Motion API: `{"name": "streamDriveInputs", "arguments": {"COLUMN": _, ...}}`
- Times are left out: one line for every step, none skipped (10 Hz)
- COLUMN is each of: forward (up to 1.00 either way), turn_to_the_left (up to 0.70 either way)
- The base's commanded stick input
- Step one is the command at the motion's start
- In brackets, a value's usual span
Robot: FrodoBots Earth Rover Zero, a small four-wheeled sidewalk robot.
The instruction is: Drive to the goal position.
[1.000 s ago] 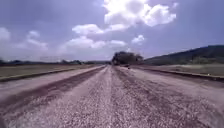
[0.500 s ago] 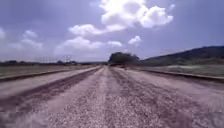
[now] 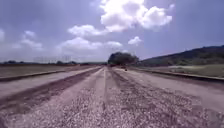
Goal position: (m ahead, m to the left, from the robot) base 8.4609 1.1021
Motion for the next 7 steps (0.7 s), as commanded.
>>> {"name": "streamDriveInputs", "arguments": {"forward": 1.0, "turn_to_the_left": 0.0}}
{"name": "streamDriveInputs", "arguments": {"forward": 1.0, "turn_to_the_left": 0.0}}
{"name": "streamDriveInputs", "arguments": {"forward": 1.0, "turn_to_the_left": 0.0}}
{"name": "streamDriveInputs", "arguments": {"forward": 1.0, "turn_to_the_left": 0.0}}
{"name": "streamDriveInputs", "arguments": {"forward": 1.0, "turn_to_the_left": 0.0}}
{"name": "streamDriveInputs", "arguments": {"forward": 1.0, "turn_to_the_left": 0.0}}
{"name": "streamDriveInputs", "arguments": {"forward": 1.0, "turn_to_the_left": 0.0}}
